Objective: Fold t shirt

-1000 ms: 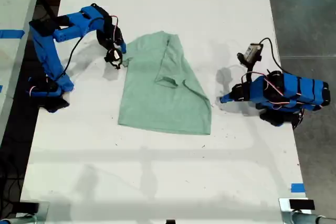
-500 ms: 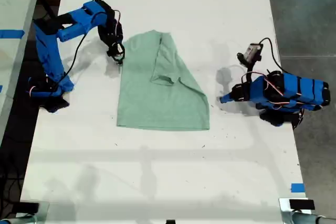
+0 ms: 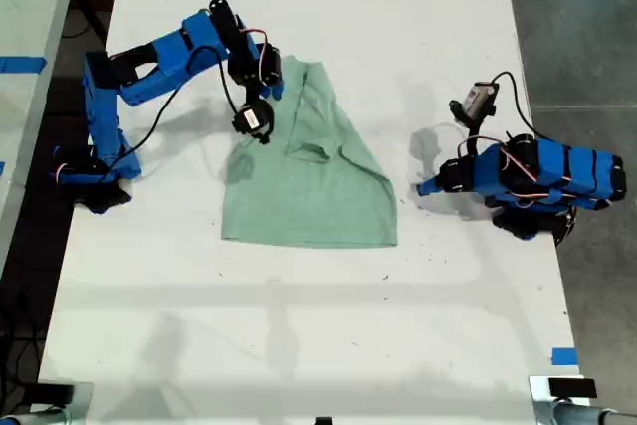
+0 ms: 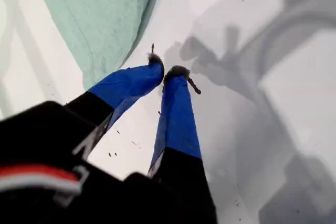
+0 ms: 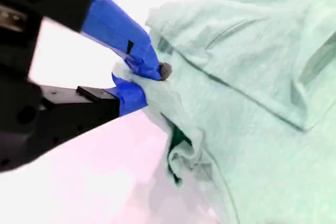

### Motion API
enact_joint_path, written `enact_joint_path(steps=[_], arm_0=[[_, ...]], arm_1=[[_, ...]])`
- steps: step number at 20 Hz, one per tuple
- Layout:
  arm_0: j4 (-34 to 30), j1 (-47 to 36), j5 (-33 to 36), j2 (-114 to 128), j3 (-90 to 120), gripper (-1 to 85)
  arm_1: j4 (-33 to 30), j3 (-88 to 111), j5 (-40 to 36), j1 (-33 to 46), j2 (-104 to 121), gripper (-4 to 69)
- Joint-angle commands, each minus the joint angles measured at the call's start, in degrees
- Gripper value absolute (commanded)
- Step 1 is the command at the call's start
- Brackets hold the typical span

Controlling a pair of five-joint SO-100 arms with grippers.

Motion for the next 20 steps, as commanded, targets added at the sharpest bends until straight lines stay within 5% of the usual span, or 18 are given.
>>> enact_joint_path(steps=[1,4,10,14,17,20], arm_0=[[-3.25,5.01,-2.81,-0.7,-4.13,0.0],[-7.21,9.05,-5.27,-2.9,-4.13,0.0],[-9.14,9.67,-5.1,-5.54,-4.13,17.7],[-3.52,5.71,-3.25,8.17,-3.87,14.8],[0.53,3.25,-3.16,23.91,-0.62,0.0],[0.88,5.98,-5.19,41.66,6.68,0.0]], arm_1=[[-0.62,2.9,-0.79,0.09,0.44,4.1],[-0.62,2.9,-0.79,0.09,0.44,4.1],[-0.62,2.9,-0.79,0.0,0.44,4.1],[-0.7,2.9,-0.97,0.0,0.44,4.1],[-0.7,2.9,-0.97,0.0,0.44,4.1],[-0.7,2.9,-0.97,0.0,0.44,4.1]])
